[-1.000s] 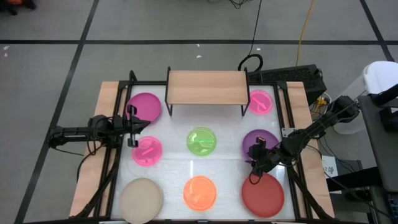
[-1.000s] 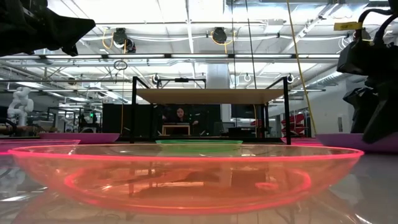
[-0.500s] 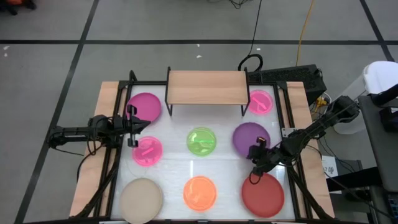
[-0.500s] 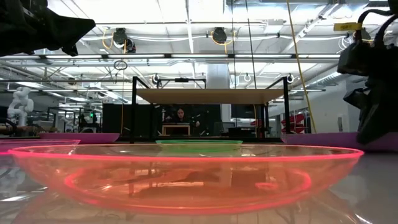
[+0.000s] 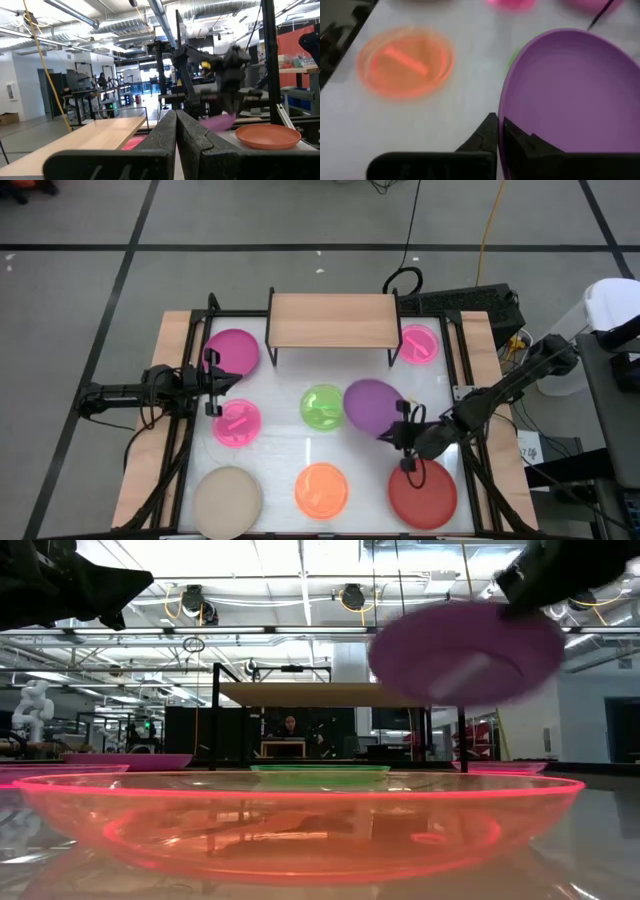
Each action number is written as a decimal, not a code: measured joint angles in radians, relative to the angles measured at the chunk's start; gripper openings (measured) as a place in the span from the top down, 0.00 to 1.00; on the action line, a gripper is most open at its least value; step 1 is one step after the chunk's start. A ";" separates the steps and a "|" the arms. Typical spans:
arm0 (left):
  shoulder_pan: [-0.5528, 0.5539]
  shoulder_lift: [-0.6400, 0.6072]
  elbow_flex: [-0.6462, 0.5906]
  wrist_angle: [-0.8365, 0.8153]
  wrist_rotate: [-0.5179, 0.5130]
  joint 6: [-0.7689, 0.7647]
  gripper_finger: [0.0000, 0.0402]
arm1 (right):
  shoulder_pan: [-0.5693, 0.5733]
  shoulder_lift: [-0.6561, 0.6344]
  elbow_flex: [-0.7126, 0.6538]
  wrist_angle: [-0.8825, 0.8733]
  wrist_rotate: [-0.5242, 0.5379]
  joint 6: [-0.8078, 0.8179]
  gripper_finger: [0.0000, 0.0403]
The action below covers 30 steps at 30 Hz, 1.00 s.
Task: Place and stack plates onto a shelf
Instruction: Put the violet plate on the shelf
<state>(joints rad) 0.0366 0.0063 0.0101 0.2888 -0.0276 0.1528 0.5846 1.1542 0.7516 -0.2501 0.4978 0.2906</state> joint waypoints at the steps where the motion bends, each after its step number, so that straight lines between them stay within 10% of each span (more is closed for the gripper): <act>1: 0.000 0.000 0.000 0.000 0.000 0.000 0.96 | -0.010 0.000 0.023 0.000 0.014 -0.047 1.00; 11: 0.000 0.000 0.000 0.000 0.000 0.000 0.96 | -0.262 0.000 0.111 0.126 0.024 -0.482 1.00; 21: 0.000 0.000 0.000 0.000 0.000 0.000 0.96 | -0.658 0.000 0.111 0.165 -0.173 -0.582 1.00; 30: 0.000 0.000 0.000 0.000 0.000 0.000 0.96 | -0.767 0.068 0.227 0.259 -0.327 -0.642 1.00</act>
<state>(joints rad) 0.0367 0.0063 0.0104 0.2888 -0.0277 0.1528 -0.1824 1.2224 0.9784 0.0091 0.1704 -0.3513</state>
